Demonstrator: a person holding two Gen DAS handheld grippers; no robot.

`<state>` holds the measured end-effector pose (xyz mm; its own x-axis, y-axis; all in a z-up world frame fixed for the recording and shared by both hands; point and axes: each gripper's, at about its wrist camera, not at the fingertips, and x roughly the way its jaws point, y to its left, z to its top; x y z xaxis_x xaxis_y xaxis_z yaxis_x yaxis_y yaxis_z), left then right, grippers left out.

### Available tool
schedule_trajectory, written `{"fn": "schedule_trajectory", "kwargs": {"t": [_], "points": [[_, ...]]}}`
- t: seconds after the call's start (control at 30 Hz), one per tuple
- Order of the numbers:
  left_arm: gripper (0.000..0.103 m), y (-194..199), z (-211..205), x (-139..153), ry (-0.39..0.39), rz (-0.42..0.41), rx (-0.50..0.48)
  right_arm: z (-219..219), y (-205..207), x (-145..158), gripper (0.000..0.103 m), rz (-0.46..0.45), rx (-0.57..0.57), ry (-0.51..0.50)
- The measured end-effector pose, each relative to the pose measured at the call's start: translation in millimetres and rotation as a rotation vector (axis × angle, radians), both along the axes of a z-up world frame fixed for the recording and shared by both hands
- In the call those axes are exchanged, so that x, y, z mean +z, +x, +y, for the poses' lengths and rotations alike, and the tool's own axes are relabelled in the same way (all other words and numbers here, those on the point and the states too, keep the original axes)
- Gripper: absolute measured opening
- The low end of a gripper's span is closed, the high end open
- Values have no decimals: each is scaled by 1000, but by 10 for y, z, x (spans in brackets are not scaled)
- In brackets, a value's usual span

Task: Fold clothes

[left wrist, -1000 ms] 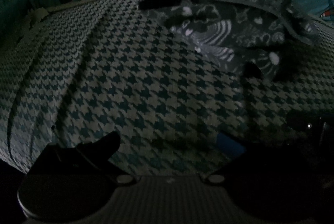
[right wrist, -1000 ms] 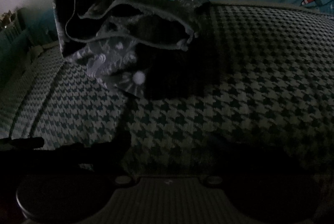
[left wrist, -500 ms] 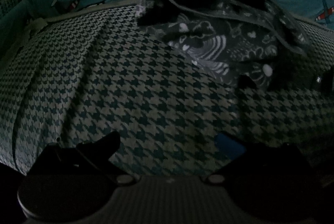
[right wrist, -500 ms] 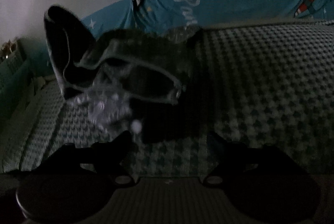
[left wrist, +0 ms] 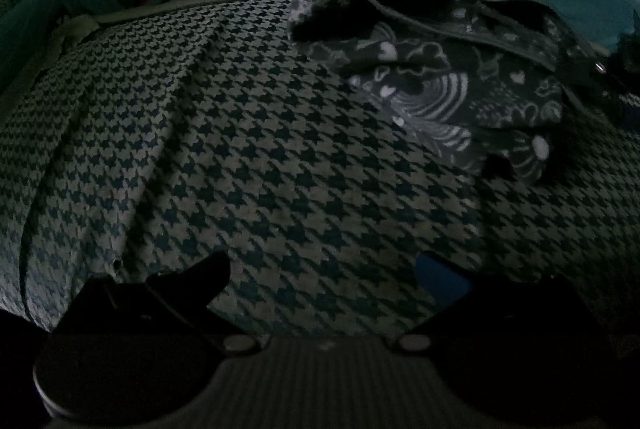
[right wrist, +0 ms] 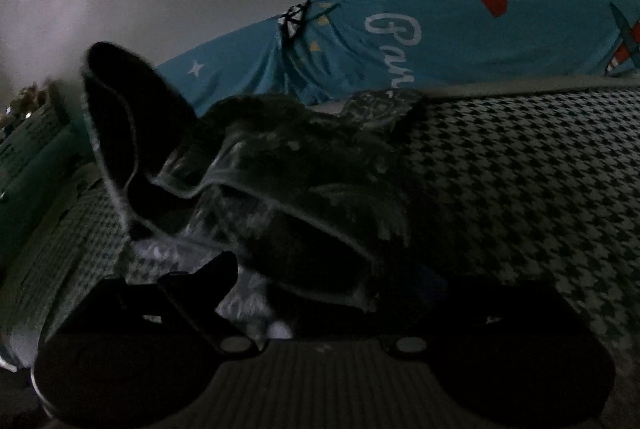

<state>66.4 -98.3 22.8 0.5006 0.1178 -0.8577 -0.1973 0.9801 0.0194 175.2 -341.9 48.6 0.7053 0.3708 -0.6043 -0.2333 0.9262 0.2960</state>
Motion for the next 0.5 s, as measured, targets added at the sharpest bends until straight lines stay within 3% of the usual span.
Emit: {"fn": "schedule_trajectory", "kwargs": {"t": [0.13,0.37,0.5], "points": [[103,0,17,-19,-5,3,4,36,148,-55,95,36,-33,23],[103,4,44,2,-7,-5,16,138,63,-46,63,-27,-21,-3],[103,-13,70,61,-15,-20,26,151,6,-1,53,-59,-23,2]]}}
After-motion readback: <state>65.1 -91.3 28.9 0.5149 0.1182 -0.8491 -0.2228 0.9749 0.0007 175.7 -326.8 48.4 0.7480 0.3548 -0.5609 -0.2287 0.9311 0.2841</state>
